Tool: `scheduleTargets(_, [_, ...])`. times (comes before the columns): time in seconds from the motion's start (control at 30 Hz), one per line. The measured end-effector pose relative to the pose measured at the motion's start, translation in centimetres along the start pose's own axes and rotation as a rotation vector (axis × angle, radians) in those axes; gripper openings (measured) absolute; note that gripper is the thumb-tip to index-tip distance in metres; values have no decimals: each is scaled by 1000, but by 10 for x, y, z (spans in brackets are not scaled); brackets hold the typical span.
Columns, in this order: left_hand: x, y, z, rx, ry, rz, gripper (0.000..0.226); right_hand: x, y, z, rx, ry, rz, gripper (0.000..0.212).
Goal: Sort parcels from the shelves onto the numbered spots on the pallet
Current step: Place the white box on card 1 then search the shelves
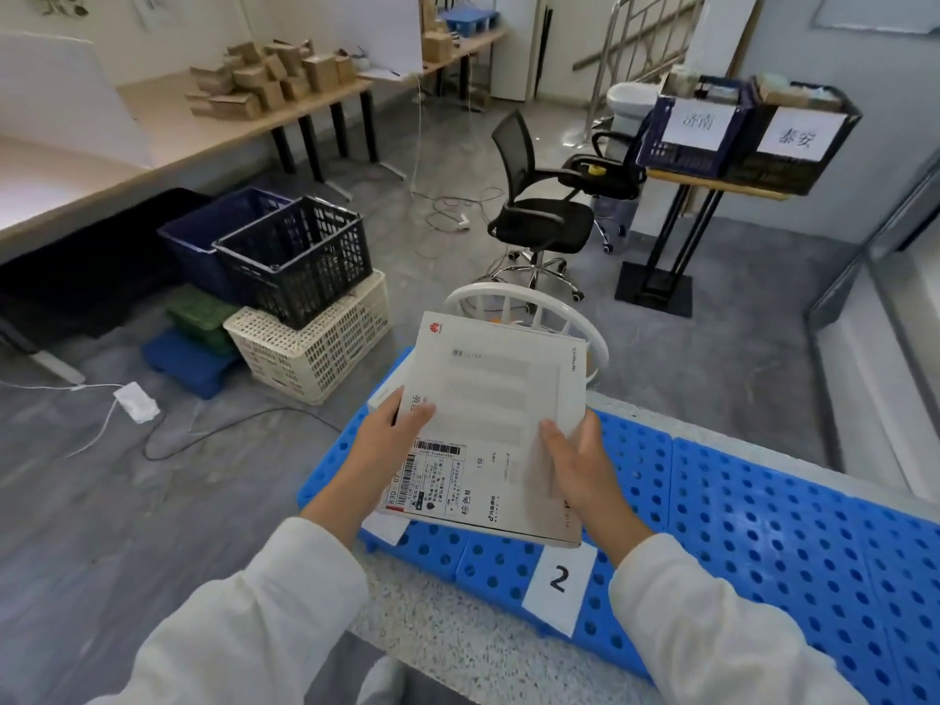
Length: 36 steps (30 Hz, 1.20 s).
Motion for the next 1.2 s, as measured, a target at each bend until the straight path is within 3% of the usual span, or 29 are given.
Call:
scheduleTargets(0.67, [13, 245, -57, 272, 76, -139, 25, 17, 156, 127, -233, 34, 238, 51])
scheduleTargets(0.93, [46, 285, -53, 360, 110, -268, 26, -8, 184, 143, -266, -24, 359, 54])
scheduleTargets(1.2, [61, 299, -47, 371, 56, -254, 27, -21, 198, 141, -221, -83, 400, 57])
Point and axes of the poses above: each hand's wrist, its own y-axis towards the middle knuckle, its own z-axis out of the palm, x = y × z, the point moved 4 cm from there along y, towards the middle knuckle, and after that the axes turned 6 degrees about -y, right-handed, at the moved point
